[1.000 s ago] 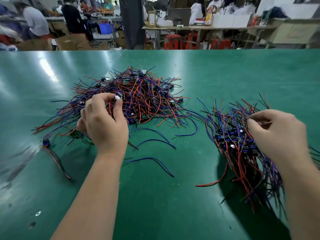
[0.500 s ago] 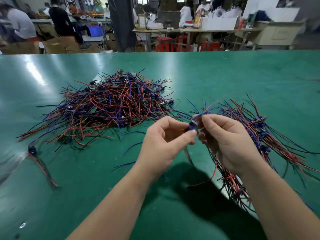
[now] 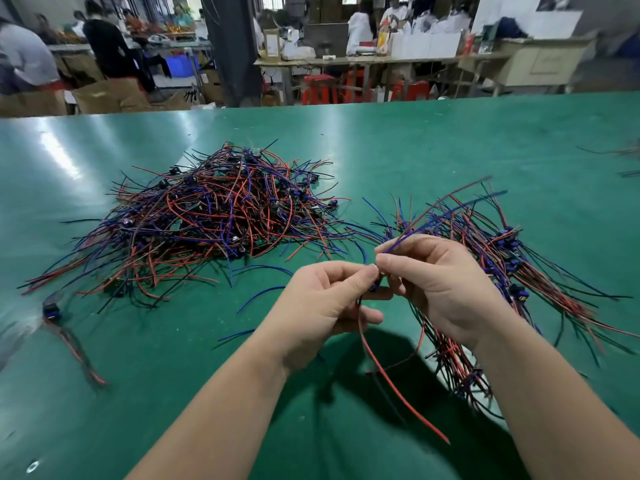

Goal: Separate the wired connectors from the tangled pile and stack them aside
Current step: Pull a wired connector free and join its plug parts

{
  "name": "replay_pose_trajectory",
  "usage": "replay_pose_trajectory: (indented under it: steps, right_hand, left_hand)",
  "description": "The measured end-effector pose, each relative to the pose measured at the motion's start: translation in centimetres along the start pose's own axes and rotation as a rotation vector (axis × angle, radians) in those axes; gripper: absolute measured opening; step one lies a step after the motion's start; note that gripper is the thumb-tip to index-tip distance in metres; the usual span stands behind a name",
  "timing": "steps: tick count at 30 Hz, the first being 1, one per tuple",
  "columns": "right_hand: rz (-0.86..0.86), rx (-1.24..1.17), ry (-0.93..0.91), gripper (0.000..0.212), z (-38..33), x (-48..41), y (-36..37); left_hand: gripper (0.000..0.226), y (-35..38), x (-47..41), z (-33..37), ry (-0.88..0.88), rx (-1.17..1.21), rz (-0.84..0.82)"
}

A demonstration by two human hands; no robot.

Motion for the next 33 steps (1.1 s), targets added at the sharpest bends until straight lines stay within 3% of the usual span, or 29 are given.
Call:
replay_pose_trajectory:
  steps: [3, 9, 14, 17, 20, 25, 27, 29, 33]
  right_hand:
    - [0.114, 0.045, -0.038, 0.008, -0.6, -0.1, -1.2]
    - [0.452, -0.144, -0.143, 0.030, -2.1, 0.2, -6.2]
    - [0.472, -0.234, -0.149, 0.031, -1.6, 0.2, -6.8]
    - [0.497, -0.294, -0.023, 0.021, -0.5, -0.1, -7.2]
    - [0.406, -0.195, 0.106, 0.019, 0.7, -0.4, -6.3]
    - [0.013, 0.035, 0.209, 0.017, 2.6, -0.3, -0.8]
    - [-0.101, -0.017, 0.184, 0.029, 2.8, -0.1, 1.0]
    - [-0.164, -0.123, 0.136, 0.025, 2.6, 0.0, 2.3]
    - [-0.090, -0.296, 0.092, 0.015, 2.1, -0.4, 2.0]
  left_hand:
    - [0.024, 0.1, 0.2, -1.0, -0.096, -0.062, -0.046]
    - [0.006, 3.1, 1.8, -3.1, -0.221, -0.275, -0.383]
    - [0.007, 2.4, 1.9, -2.1, -0.144, -0.295, -0.428]
    - [0.011, 1.7, 1.7, -1.0, -0.099, -0.108, -0.407]
    - [0.011, 0.4, 0.2, 0.2, -0.038, 0.249, -0.199]
    - [0.023, -1.5, -0.5, 0.9, -0.008, 0.615, -0.012]
    - [0.020, -1.7, -0.5, 0.7, -0.019, 0.630, 0.033]
    - [0.020, -1.3, -0.6, 0.3, -0.033, 0.598, 0.049]
    - [0.026, -0.2, -0.7, -0.3, -0.021, 0.497, 0.009]
Point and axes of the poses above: each hand's wrist, its own x-axis away from the middle knuckle, its own y-axis out of the palm, z = x × y, the point moved 10 cm from there along -x, towards the middle knuckle, and after that the axes turned 1 degree about x, right-handed, at the moved point
